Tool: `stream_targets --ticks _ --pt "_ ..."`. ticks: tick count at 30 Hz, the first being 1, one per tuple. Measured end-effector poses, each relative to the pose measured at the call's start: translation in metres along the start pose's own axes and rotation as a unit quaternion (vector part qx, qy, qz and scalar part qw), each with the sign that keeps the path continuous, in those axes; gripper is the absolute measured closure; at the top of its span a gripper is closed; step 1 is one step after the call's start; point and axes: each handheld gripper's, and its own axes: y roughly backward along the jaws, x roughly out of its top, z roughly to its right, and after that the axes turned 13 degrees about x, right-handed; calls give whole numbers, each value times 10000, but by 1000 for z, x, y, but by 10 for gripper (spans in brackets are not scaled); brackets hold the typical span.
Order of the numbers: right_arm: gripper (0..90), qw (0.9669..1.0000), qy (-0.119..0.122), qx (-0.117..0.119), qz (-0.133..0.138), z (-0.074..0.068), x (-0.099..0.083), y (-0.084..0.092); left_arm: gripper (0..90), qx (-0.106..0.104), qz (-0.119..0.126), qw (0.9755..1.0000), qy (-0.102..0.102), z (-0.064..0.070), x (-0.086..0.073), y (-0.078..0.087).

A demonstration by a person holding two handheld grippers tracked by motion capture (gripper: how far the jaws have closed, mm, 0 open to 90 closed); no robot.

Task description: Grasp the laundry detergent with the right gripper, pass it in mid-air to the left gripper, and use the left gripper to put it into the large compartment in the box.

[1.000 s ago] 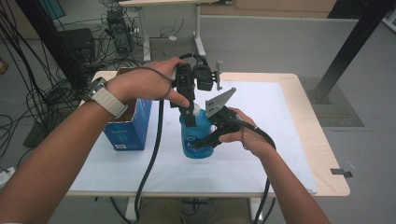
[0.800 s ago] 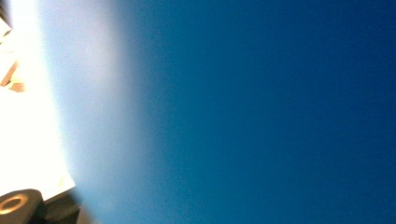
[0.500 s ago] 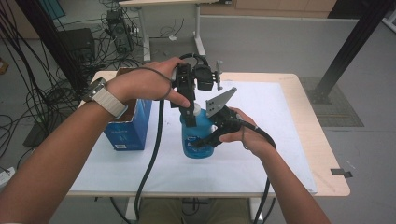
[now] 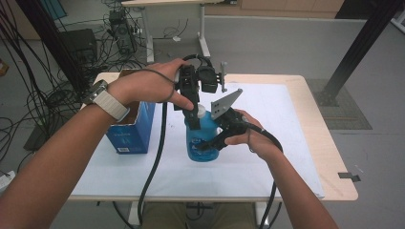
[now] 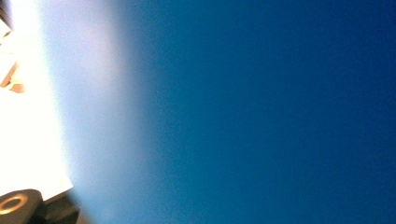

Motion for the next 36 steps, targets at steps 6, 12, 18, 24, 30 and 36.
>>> stream_targets --ticks 6,12,18,24,30,36 --pt "433 10000 24 15 -3 0 0 -1 101 -3 3 10000 9 1 0 0" --pt "433 10000 2 20 -5 0 0 -1 101 2 11 10000 13 1 -1 1" --pt "433 10000 -1 29 11 0 0 0 101 -8 25 10000 21 1 -1 1" --pt "434 10000 -1 17 7 1 0 0 101 -3 26 10000 26 1 -2 1" --pt "433 10000 12 24 16 1 1 -1 101 -1 36 10000 27 1 -2 1" --pt "434 10000 11 18 -7 1 1 -1 101 -5 25 10000 26 1 -2 1"
